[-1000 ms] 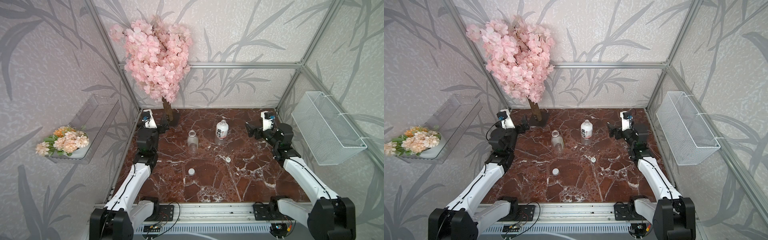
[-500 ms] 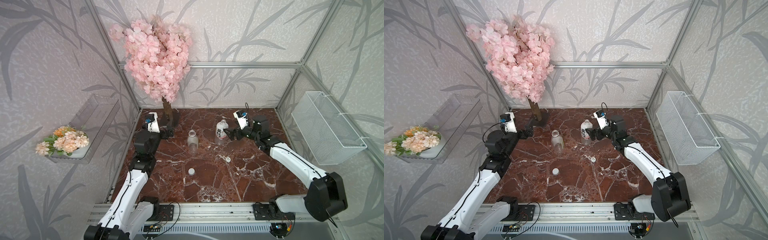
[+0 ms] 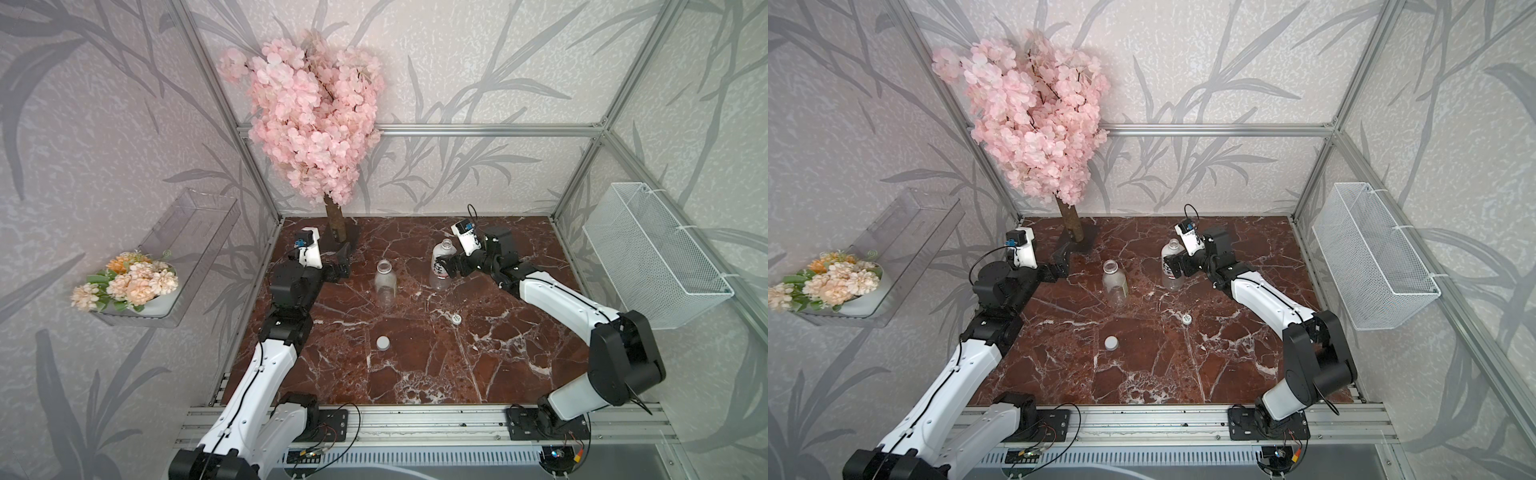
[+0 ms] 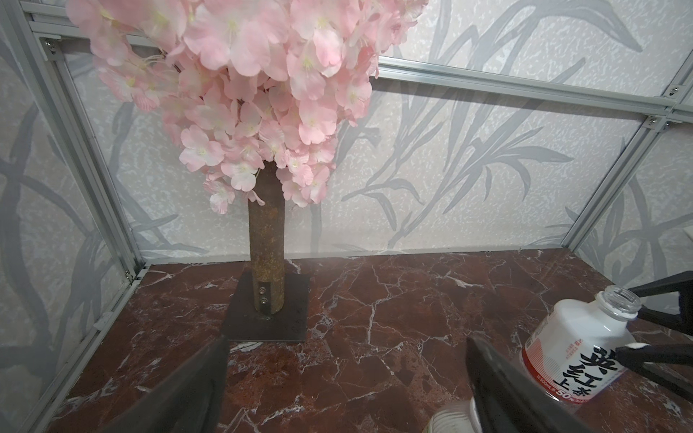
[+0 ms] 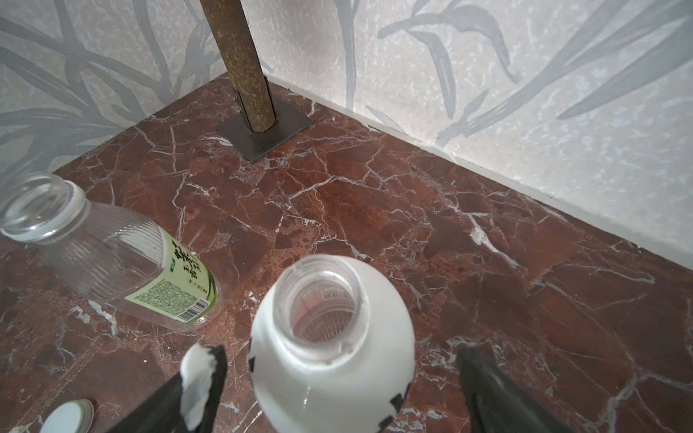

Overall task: Screw on the bottle caps
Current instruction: Pick up the plastic bottle at the center of the board.

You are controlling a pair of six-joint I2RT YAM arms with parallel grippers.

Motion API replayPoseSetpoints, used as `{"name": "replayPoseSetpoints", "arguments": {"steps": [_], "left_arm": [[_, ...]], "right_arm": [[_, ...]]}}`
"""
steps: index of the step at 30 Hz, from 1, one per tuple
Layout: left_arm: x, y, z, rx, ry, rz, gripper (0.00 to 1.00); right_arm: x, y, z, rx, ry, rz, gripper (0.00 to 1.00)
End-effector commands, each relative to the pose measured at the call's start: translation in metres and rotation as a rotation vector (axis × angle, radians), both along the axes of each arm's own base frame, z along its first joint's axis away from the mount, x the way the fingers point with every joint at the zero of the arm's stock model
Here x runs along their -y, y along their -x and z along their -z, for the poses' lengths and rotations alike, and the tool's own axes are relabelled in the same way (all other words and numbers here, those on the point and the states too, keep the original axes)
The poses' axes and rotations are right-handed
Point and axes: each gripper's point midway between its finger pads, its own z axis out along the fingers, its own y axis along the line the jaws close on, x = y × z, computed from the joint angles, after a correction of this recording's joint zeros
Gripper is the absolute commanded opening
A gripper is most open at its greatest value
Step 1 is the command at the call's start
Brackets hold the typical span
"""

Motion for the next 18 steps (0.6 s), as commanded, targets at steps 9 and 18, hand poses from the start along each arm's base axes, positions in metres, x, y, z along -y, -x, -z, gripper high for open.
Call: {"name": "replayPoseSetpoints", "arguments": {"steps": [9,18], "left_arm": [[0.004,0.001,0.007,-0.012,-0.013,0.019,1.00],[0.005,0.000,0.010,-0.019,-0.017,0.025,1.00]], "right_arm": [[-0.012,-0.015,-0.001,0.027,-0.021,-0.009,0.99],[-0.019,-0.018,0.009,0.005,-0.033,-0.021,0.99]]}}
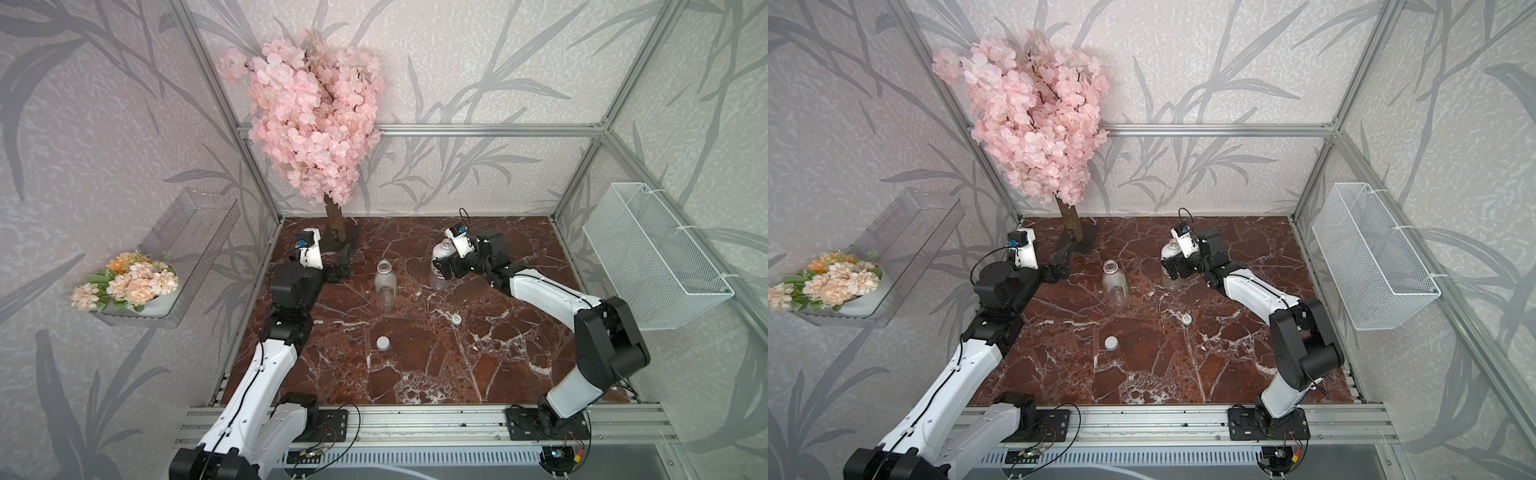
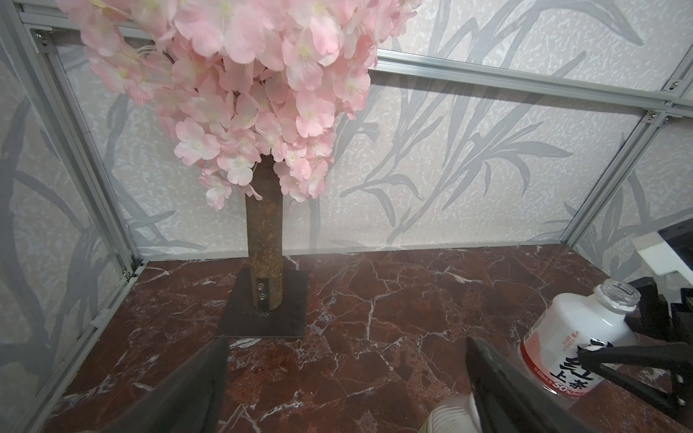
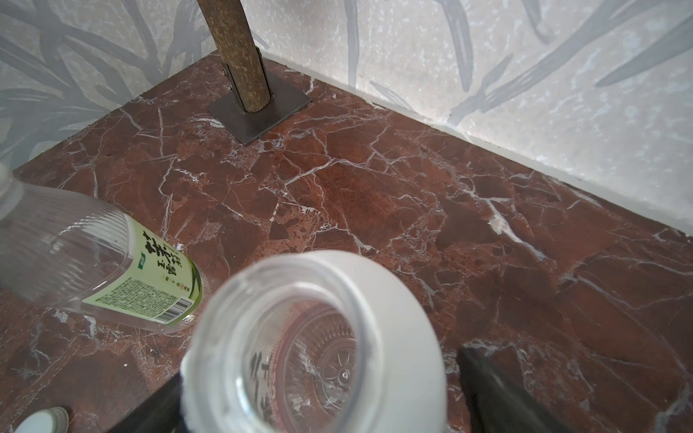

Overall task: Screw on the bottle caps
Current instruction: Pick up the plastic bottle at the center of the board.

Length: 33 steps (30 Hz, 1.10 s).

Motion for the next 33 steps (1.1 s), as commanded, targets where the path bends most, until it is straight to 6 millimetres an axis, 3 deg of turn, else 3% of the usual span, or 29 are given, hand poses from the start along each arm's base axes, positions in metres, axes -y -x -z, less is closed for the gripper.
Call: {"name": "replayPoseSetpoints", "arguments": {"steps": [1,15,20,24,28,33], "left_arm": [[0.003,0.000,0.005,-0.009,-0.015,0.018,1.00],[0.007,-0.001,0.009,-0.024,-0.012,0.035,1.00],[0.008,-0.001,0.011,-0.029,-0.012,0.038,1.00],[0.008,-0.001,0.011,-0.030,-0.011,0.040,1.00],[0.009,-0.001,0.011,-0.030,-0.008,0.048,1.00],[0.013,0.001,0.006,-0.021,-0.001,0.071,1.00]], "right_arm": [[-0.009,-0.008,-0.018,0.043,-0.043,-0.009,0.99],[-0.015,-0.010,-0.010,0.038,-0.079,-0.017,1.00],[-0.013,-0.009,-0.004,0.017,-0.066,-0.017,0.96],[-0.013,-0.007,-0.002,0.011,-0.062,-0.018,0.87],[-0.014,-0.005,-0.006,0.010,-0.080,-0.021,0.66],[-0.013,0.006,-0.026,0.036,-0.136,-0.030,0.62]]}}
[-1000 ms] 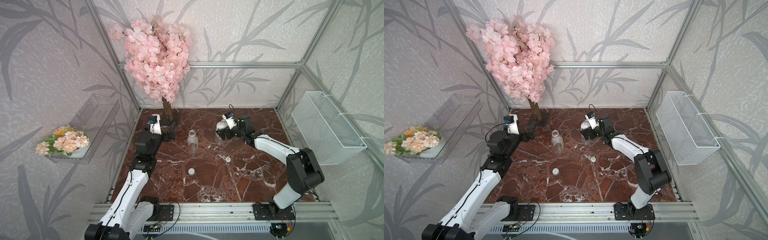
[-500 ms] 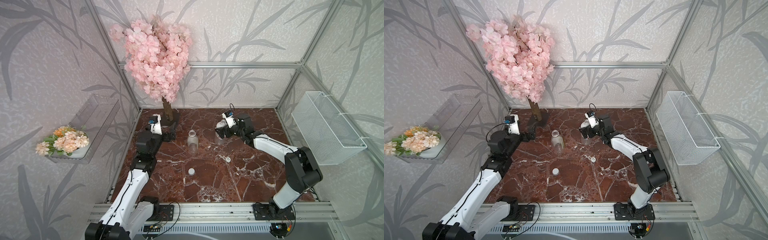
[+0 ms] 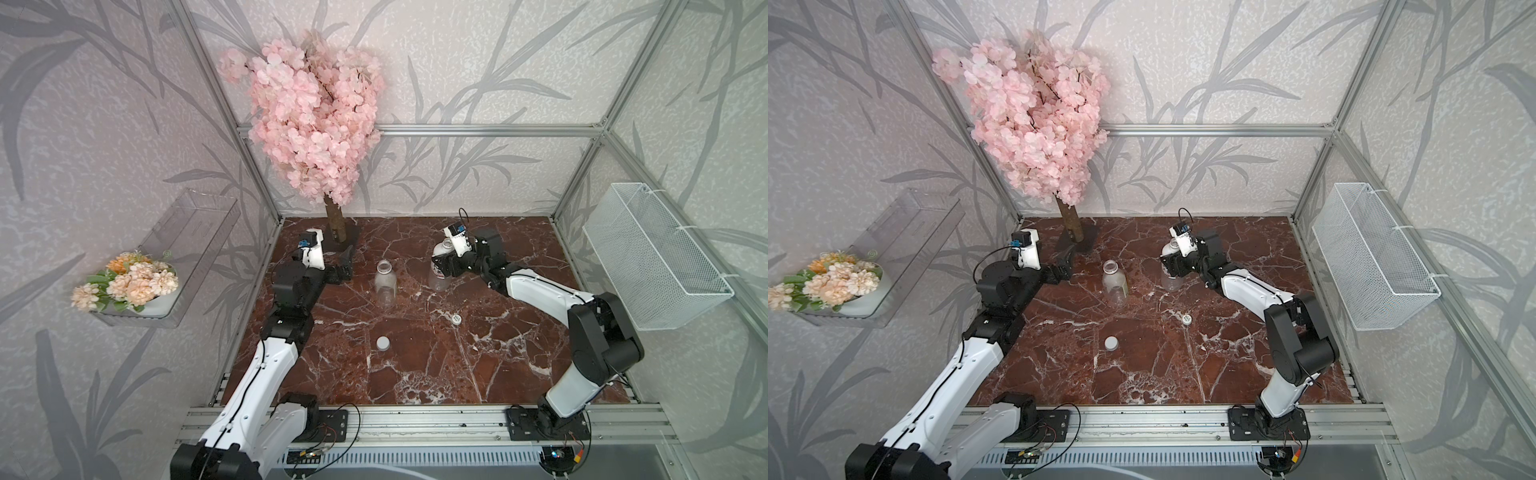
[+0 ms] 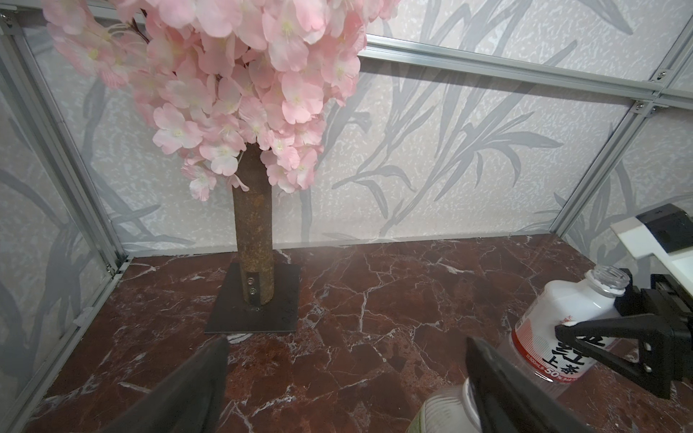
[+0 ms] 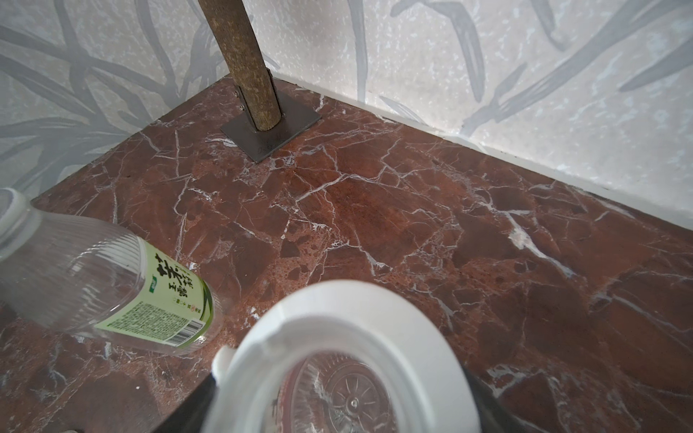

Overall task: Screw on the bottle caps
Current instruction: Pick up the plastic bottle at the center of the board.

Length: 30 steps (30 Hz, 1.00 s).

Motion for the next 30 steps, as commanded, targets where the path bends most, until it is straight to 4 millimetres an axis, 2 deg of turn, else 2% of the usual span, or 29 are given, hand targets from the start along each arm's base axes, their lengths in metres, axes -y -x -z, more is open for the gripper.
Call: {"name": "replayPoseSetpoints", "arguments": {"steps": [1,4,7,12,15,18,23,30], "left_arm": [[0.009,0.002,-0.001,-0.001,-0.001,0.046,1.00],[0.018,0.004,-0.008,0.002,-0.006,0.103,1.00],[0.037,0.009,-0.016,0.011,-0.019,0.219,1.00],[0.079,0.027,-0.036,0.052,-0.049,0.459,1.00],[0.108,0.037,-0.045,0.071,-0.100,0.559,1.00],[0.140,0.045,-0.051,0.083,-0.150,0.652,1.00],[0.182,0.050,-0.060,0.110,-0.185,0.760,1.00],[0.231,0.048,-0.045,0.071,-0.272,0.858,1.00]], "right_arm": [[-0.003,0.014,-0.031,0.042,-0.067,-0.024,0.61],[0.000,0.025,-0.052,0.056,-0.087,-0.032,0.60],[0.007,0.036,-0.077,0.060,-0.123,-0.035,0.60],[0.026,0.053,-0.133,0.078,-0.270,-0.043,0.60],[0.029,0.067,-0.161,0.086,-0.324,-0.088,0.60],[0.023,0.081,-0.180,0.067,-0.357,-0.153,0.61],[0.015,0.106,-0.204,0.057,-0.427,-0.259,0.61],[0.012,0.131,-0.220,0.056,-0.468,-0.348,0.62]]}}
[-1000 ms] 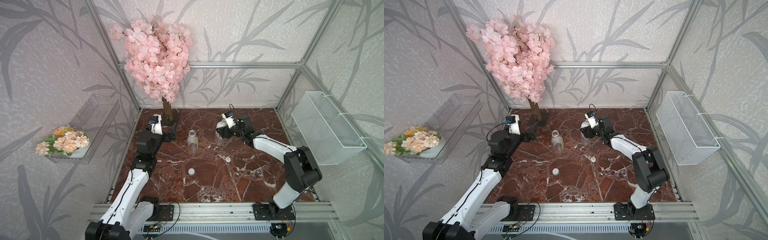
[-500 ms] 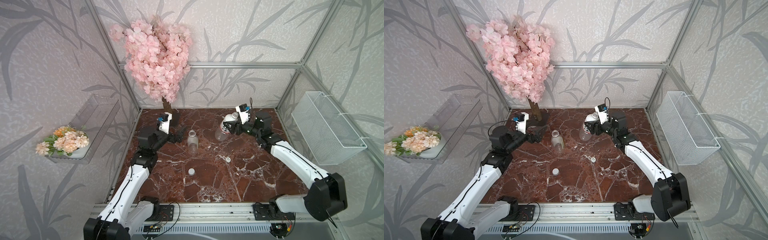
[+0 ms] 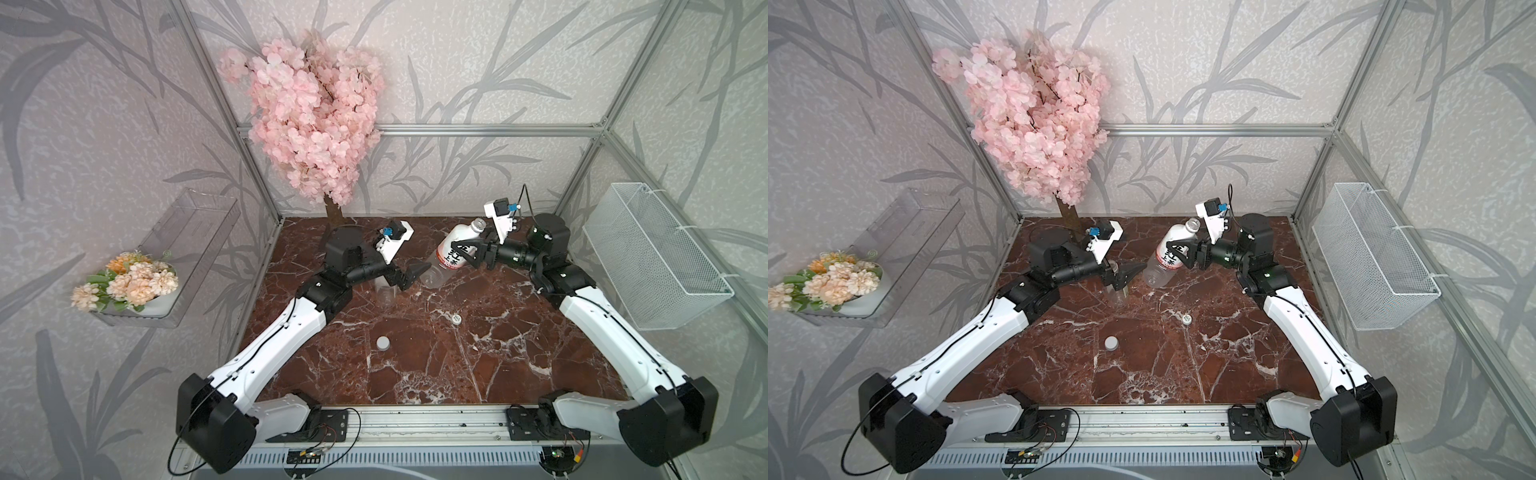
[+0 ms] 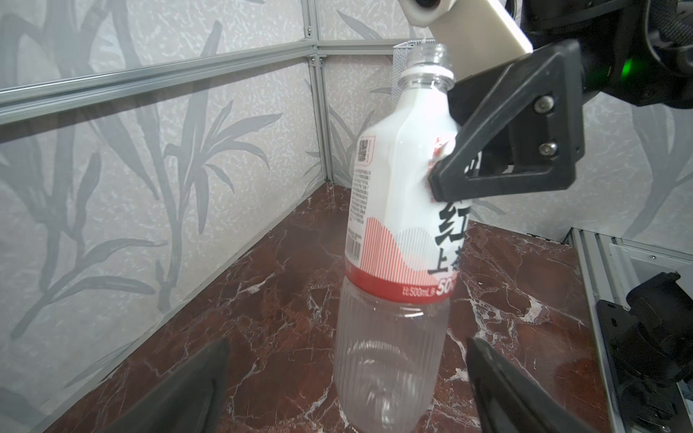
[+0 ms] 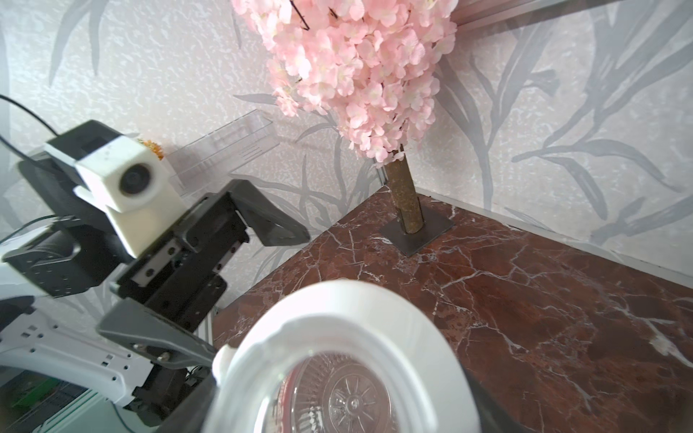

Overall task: Screw on the bottle caps
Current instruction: Pick up the plastic bottle at the center of the board.

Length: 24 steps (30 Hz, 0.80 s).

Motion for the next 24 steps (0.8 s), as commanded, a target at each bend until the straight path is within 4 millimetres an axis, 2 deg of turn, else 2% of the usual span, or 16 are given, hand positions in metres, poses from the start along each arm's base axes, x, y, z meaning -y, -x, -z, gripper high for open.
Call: {"name": "replayPoseSetpoints", "arguments": {"steps": [1,11,18,24], "left_arm": [[0.016,0.003,0.001,0.037,-0.048,0.040,1.00],[0.053,0.017,-0.001,0.042,-0.024,0.160,1.00],[0.063,0.016,0.007,0.015,-0.021,0.177,1.00],[0.062,0.015,-0.001,0.037,0.015,0.167,1.00]], "right_arm": [[-0.004,0.023,-0.026,0.042,-0.056,-0.085,0.62],[-0.013,0.023,-0.024,0.005,-0.126,-0.165,0.62],[-0.017,0.030,-0.023,-0.014,-0.171,-0.236,0.62],[-0.019,0.031,-0.017,-0.026,-0.160,-0.244,0.62]]}}
